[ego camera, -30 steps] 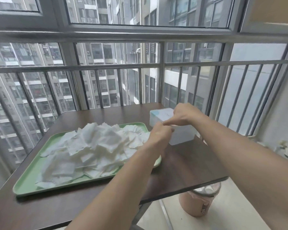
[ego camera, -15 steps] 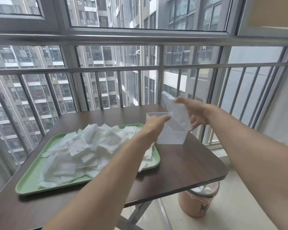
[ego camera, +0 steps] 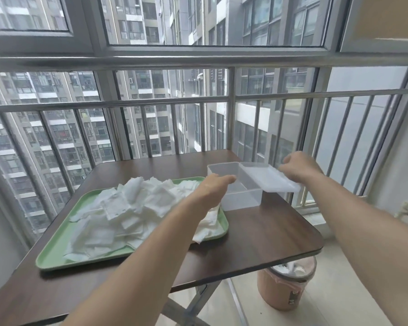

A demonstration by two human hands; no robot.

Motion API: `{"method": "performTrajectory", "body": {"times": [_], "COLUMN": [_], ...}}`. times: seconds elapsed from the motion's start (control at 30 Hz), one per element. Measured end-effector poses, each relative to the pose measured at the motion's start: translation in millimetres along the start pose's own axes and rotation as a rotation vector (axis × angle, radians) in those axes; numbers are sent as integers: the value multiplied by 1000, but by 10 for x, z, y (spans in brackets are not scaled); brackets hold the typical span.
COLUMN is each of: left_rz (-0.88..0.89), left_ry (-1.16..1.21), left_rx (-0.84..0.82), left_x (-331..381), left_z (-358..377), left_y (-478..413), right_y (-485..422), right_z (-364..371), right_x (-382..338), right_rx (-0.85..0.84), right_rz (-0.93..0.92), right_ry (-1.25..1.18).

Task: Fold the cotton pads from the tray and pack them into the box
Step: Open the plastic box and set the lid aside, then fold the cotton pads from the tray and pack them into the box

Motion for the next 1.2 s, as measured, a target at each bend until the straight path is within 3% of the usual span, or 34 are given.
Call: {"method": "performTrajectory", "body": {"times": [0.23,0.37,0.5,0.67,0.83,1.07,1.2], "left_rz": [168,273,315,313,329,389,492], "left_ry": [-112,-161,-370,-730,-870,-574,-485], "left_rx": [47,165,311,283,192,225,253], "left_x": [166,219,221,133,33,201,348], "left_z": [-549,-1191,-1826,-2109,-2164,-2382,-2266], "left_y": [317,469,438,238,105,90,126], "right_y": [465,848,1067,1043,941,911,1000], "right_z": [201,470,828,1149,1212,1139,1143], "right_x": [-1299,-2016,-2456,-2746,-2862,-2838,-2786], "right_rx": [-5,-132,-273,-320,-325,-323,-406], "right_rz": [-450,-683,-812,-849,-863,-831,-777], "right_ry": [-138,-232,-267,-346,-458,-640,-738]}}
Point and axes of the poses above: each hand's wrist, its own y-axis away from the middle knuckle, its own z-axis out of the palm, x = y × z, the point moved 9 cm from there along -y, towards the middle knuckle, and after that the axes turned 3 degrees about x, right-handed, at the moved point
